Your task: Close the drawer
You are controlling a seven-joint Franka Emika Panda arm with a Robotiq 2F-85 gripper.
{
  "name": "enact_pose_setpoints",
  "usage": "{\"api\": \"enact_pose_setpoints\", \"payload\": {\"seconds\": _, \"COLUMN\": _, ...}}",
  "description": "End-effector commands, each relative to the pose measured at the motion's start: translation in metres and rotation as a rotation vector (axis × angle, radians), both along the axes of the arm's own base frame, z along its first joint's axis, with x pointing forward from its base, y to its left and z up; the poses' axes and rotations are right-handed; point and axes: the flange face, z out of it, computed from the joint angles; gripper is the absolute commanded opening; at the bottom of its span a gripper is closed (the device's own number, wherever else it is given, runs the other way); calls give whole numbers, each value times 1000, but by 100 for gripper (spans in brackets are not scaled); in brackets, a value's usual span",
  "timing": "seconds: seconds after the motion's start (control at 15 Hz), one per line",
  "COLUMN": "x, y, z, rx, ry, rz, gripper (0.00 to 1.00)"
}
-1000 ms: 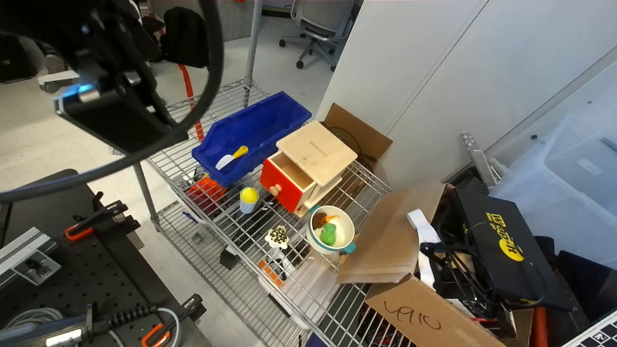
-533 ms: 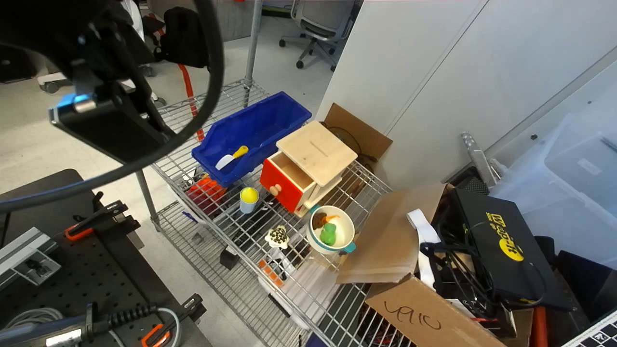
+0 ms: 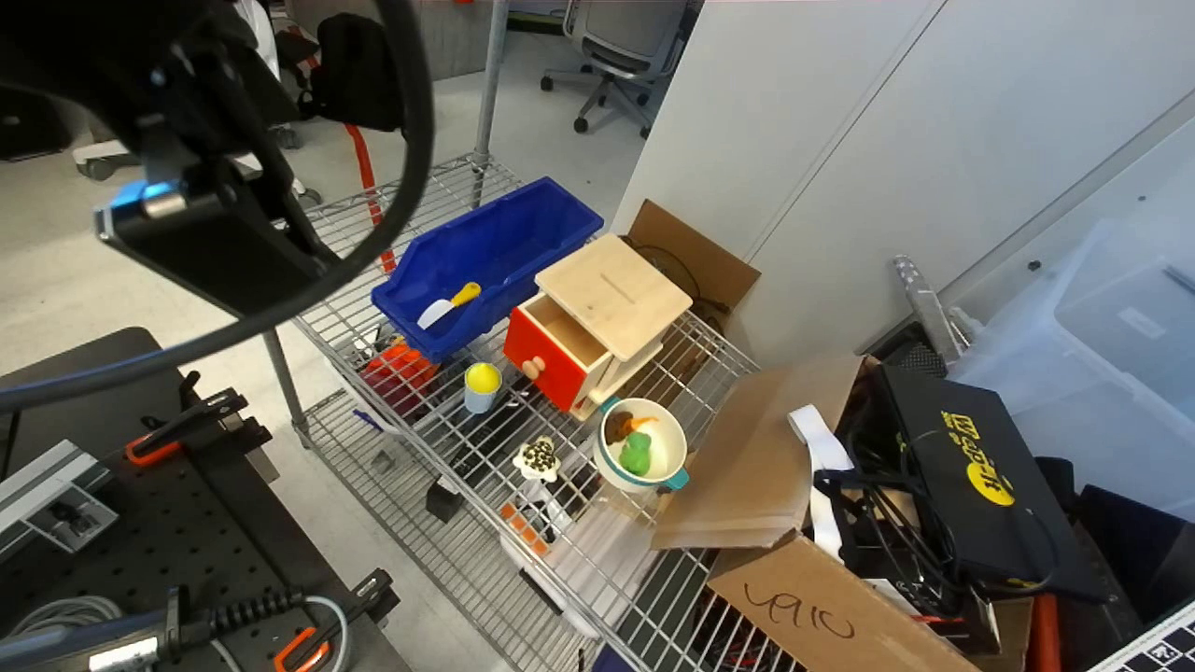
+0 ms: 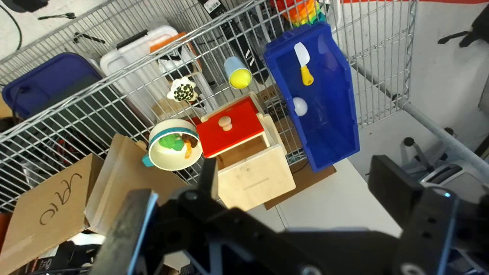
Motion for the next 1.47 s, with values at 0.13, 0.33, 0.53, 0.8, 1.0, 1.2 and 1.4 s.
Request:
{"api": "enact_pose_setpoints", "payload": {"seconds": 0.13, "x": 0, "y": 0, "z": 1, "rx": 0, "ry": 1, "rz": 0, "gripper": 100}}
{"api": "enact_pose_setpoints", "payload": {"seconds": 0.33, "x": -2, "y": -3, "z": 24, "rx": -14, "ry": -143, "rz": 38, "gripper": 100}}
{"api": "enact_pose_setpoints", "payload": {"seconds": 0.53, "x": 2, "y": -2, "z": 17, "rx": -32, "ry": -99, "rz": 18, "gripper": 100}}
{"api": "enact_pose_setpoints", "payload": {"seconds": 0.8, "x": 0, "y": -2, "z": 19, "rx": -35, "ry": -106, "rz": 22, "gripper": 100}}
{"api": "enact_pose_setpoints", "payload": {"seconds": 1.0, "x": 0, "y": -2, "z": 17, "rx": -35, "ry": -104, "rz": 22, "gripper": 100}}
{"api": "enact_pose_setpoints", "payload": {"seconds": 1.2, "x": 0, "y": -2, "z": 17, "rx": -35, "ry": -103, "rz": 22, "gripper": 100}}
{"api": "enact_pose_setpoints", "payload": {"seconds": 1.4, "x": 1, "y": -4, "z": 12, "rx": -33, "ry": -95, "rz": 24, "gripper": 100}}
